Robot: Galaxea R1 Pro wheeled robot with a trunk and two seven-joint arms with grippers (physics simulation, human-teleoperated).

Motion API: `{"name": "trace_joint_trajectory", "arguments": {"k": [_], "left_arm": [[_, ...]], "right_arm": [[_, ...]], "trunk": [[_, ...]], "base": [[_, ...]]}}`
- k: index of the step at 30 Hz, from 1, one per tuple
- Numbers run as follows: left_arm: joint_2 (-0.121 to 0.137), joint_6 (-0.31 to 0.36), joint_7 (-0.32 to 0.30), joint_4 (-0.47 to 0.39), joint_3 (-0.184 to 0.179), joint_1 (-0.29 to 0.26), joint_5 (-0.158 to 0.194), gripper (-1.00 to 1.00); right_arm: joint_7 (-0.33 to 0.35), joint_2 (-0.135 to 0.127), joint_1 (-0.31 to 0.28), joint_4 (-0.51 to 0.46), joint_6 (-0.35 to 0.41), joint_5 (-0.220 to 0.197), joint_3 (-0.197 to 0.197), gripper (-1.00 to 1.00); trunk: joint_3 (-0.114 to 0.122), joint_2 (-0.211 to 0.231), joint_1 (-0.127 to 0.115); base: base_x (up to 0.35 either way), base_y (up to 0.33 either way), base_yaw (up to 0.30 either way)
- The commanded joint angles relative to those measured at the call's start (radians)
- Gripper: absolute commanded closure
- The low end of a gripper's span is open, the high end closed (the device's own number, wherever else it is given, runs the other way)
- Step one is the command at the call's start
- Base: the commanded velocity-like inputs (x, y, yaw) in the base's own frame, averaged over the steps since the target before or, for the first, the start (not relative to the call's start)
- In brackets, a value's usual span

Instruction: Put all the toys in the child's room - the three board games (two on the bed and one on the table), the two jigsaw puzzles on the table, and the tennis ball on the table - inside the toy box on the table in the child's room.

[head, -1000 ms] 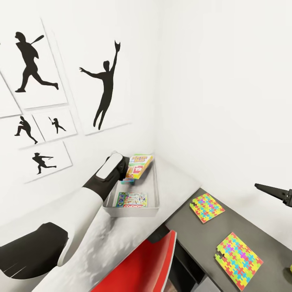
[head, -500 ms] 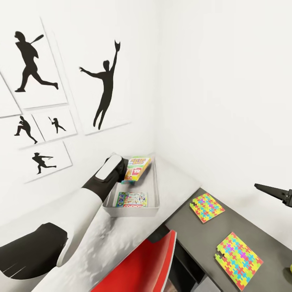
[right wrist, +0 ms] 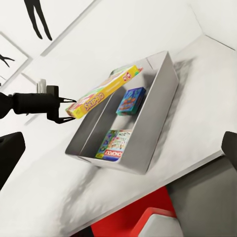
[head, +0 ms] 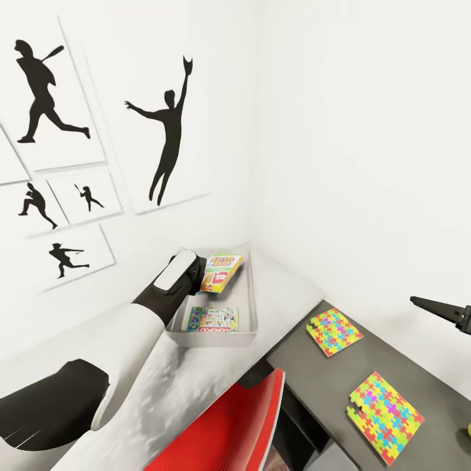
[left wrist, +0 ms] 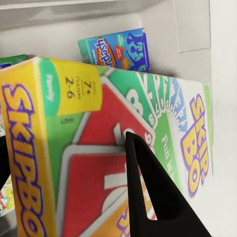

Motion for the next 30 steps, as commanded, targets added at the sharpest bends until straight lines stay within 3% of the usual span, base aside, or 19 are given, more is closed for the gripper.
{"name": "trace_joint_trajectory", "arguments": {"k": [1,17,30], "left_arm": [[0.001,-0.010,-0.002,0.000,-0.004,-0.001,0.008,1.00],[0.001,-0.010,-0.003,0.001,-0.003,-0.001,0.009,1.00],[0.001,-0.010,-0.009,-0.001,-0.004,-0.003,0.009,1.00]], "right_arm": [[0.004,0.000,-0.001,0.000,0.004,0.002,-0.001,-1.00],[0.005,0.000,-0.001,0.000,0.004,0.002,-0.001,-1.00],[0.007,0.000,-0.001,0.000,0.003,0.002,-0.001,-1.00]], "trunk": [[-0.004,-0.002,0.001],[-0.028,-0.002,0.001],[-0.033,-0.002,0.001]], "base": [[0.000,0.000,0.000],[0.000,0.000,0.000],[0.000,0.000,0.000]]}}
